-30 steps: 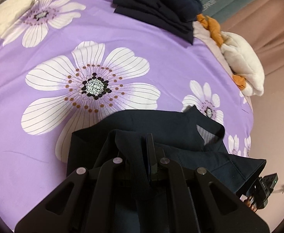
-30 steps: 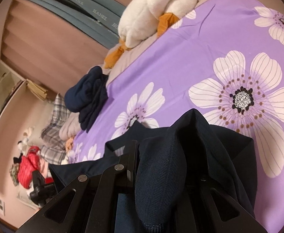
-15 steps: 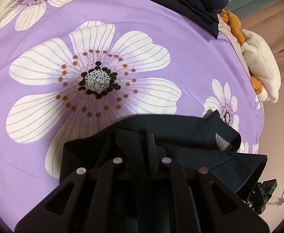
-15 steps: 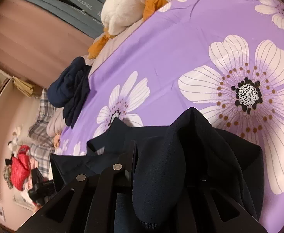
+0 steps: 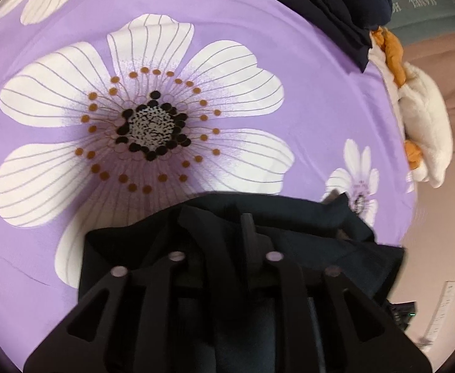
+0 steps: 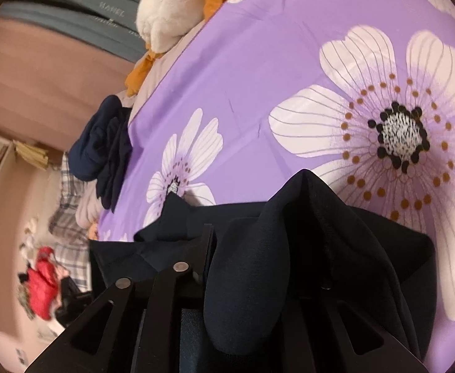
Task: Fold large clothes
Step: 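Lay the hem down near the collar and open both tools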
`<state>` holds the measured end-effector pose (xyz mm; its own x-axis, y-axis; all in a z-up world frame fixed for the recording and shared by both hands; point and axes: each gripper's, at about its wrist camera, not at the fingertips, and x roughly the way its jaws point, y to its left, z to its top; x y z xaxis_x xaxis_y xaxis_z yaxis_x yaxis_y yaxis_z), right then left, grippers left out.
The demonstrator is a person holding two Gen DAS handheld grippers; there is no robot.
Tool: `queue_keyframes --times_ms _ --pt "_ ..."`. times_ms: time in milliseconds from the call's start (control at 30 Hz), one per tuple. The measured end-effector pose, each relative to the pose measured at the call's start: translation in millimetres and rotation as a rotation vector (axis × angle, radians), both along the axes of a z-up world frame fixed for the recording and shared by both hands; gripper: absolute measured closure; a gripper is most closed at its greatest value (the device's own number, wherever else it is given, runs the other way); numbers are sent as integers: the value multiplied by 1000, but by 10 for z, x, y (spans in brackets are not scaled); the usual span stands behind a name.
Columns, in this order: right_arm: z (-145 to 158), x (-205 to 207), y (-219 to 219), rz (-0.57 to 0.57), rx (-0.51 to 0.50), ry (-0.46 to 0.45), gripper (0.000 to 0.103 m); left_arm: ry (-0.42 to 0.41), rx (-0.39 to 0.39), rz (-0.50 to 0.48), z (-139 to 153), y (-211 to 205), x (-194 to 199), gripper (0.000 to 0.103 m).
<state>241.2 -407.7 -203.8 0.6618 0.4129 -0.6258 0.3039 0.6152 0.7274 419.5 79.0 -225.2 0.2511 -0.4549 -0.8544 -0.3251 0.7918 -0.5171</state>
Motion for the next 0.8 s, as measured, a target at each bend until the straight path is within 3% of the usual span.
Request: queue_keyframes --times_ms 33,100,133,233,500,600,667,800 --pt "-7 4 -23 -7 28 -1 73 -1 -23 5 8 15 -2 72" --pt "-5 -2 -70 -37 103 -18 47 -6 -74 24 20 48 12 59" --pt "21 -13 -98 -62 117 -31 45 -14 -89 35 31 55 16 53" --pt "77 -5 -173 -91 176 -56 43 -27 -130 69 53 91 47 46" --pt "130 8 -356 -165 276 -164 37 -82 -198 204 111 315 149 45" --pt "124 25 -376 -186 284 -184 34 -146 -155 252 230 449 180 44" --pt "120 30 -387 -201 291 -207 34 -157 -143 273 258 540 173 35" --pt "170 -15 -460 -253 284 -278 34 -160 -39 213 267 528 145 34"
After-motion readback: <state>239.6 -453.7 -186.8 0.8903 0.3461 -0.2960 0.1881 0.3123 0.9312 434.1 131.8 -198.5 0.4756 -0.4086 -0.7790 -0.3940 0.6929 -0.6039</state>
